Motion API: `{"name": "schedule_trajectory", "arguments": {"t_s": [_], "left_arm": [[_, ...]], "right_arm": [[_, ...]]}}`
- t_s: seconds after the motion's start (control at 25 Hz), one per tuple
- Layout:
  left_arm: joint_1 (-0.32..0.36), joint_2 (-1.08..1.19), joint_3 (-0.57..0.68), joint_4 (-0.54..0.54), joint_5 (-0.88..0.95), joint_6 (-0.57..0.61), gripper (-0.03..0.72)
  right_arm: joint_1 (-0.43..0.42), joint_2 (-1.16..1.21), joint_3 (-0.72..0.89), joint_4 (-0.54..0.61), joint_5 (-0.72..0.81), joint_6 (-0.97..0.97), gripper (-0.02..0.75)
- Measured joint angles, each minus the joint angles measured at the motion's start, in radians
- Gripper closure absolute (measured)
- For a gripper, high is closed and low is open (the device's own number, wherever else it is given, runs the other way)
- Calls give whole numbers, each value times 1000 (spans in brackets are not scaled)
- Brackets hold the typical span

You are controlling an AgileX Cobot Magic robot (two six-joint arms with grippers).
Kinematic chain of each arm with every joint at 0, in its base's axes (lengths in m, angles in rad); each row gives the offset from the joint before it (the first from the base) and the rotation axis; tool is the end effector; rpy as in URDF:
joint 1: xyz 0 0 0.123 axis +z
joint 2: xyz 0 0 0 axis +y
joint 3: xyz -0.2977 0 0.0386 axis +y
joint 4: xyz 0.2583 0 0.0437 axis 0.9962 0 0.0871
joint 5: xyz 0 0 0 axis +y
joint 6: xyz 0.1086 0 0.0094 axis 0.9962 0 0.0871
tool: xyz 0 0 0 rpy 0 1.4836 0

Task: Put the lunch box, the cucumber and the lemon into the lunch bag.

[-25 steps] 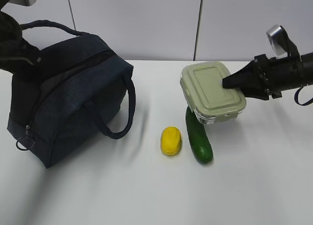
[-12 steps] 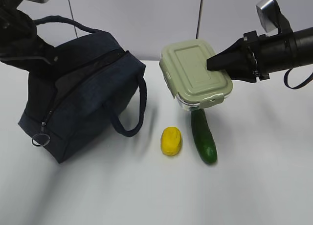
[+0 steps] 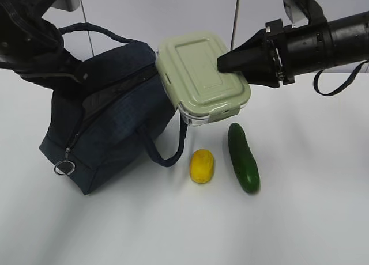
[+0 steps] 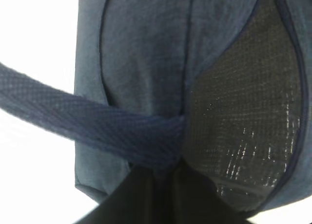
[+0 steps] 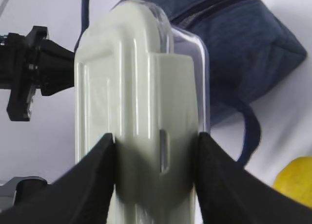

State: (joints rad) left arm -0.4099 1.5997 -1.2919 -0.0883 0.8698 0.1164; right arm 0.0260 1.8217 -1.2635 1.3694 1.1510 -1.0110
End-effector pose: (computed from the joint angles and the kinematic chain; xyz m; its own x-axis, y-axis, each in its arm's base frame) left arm 0.3245 -0.1490 0.2865 -0.7858 0.4060 -0.4666 0.4737 0.8801 -0.0321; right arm 0.3814 0.1075 0.2642 -0.8293 0.0210 -0.5584 -0.4962 0.4319 0.7532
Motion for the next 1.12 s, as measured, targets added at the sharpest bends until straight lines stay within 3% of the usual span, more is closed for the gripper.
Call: {"name": "schedule_trajectory", "arguments": {"t_s": [0.24, 1.12], "left_arm": [[-10, 0, 0, -17, -2, 0, 697], [-18, 0, 0, -60, -22, 0, 697]], "right_arm": [[59, 0, 0, 66, 1, 0, 384], [95, 117, 0, 86, -1, -24, 384]]}}
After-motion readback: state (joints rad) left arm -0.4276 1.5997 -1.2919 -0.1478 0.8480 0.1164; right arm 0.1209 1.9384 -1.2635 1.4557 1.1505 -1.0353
